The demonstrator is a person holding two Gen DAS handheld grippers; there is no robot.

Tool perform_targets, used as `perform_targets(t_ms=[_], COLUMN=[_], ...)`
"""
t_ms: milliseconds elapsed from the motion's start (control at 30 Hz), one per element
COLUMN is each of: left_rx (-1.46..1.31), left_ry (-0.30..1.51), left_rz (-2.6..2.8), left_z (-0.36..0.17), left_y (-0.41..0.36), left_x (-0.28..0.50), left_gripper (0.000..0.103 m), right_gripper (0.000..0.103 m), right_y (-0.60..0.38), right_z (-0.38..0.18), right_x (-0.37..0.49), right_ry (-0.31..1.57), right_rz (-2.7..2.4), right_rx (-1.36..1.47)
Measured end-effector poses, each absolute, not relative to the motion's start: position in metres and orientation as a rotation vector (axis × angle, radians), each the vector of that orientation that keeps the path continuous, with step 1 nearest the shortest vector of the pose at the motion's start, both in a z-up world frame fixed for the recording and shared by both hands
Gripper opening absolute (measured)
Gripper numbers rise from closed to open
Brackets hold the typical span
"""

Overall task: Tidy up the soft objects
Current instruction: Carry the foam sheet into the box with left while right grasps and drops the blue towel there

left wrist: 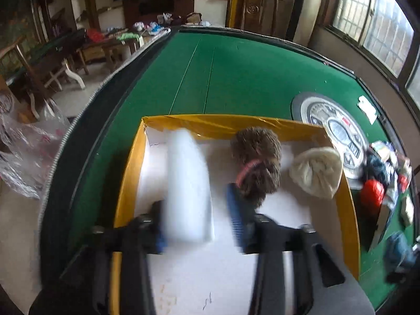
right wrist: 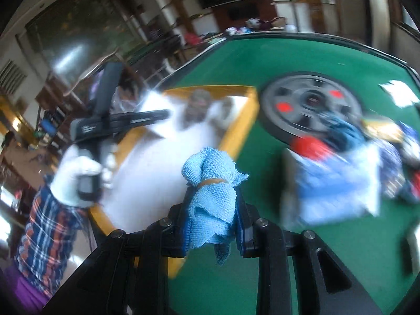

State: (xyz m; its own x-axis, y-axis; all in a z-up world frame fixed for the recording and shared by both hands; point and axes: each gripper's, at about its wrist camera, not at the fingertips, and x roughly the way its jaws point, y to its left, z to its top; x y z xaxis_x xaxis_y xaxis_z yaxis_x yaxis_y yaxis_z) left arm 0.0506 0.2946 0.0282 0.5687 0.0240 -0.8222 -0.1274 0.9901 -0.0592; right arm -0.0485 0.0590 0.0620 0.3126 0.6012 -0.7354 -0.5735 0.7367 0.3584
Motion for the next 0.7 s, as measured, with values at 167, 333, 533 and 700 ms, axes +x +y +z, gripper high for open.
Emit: perform_targets(t_ms=[167,333,533,700], left_rx=[-0.284,-0.42,-0.548,-0.612], left_ry=[0.958,0.893,0.845,0.829], left_rz=[0.047,0.001,-0.055,-0.094], left_z=[0.03,0.042,0.047,0.05], left_y=[0.322,0.349,0.362,0.357], left_x=[0.047,0.016,-0.015,-0.036], left_gripper=[0.062,0.065,0.072,0.072], right_gripper=[0.024,0.028,0.047,0.049], right_y=[0.125,0.161,0.146,0.092], right_z=[0.054,0.038,0.03,0.057], right_x=[-0.024,0.001,0.028,0.01], right_ry=[1.021,1.014,1.085,1.003], right_rz=[0.775,0.683,0.672,0.698], right_rx=[-0.06,-0.145,0.039,0.15])
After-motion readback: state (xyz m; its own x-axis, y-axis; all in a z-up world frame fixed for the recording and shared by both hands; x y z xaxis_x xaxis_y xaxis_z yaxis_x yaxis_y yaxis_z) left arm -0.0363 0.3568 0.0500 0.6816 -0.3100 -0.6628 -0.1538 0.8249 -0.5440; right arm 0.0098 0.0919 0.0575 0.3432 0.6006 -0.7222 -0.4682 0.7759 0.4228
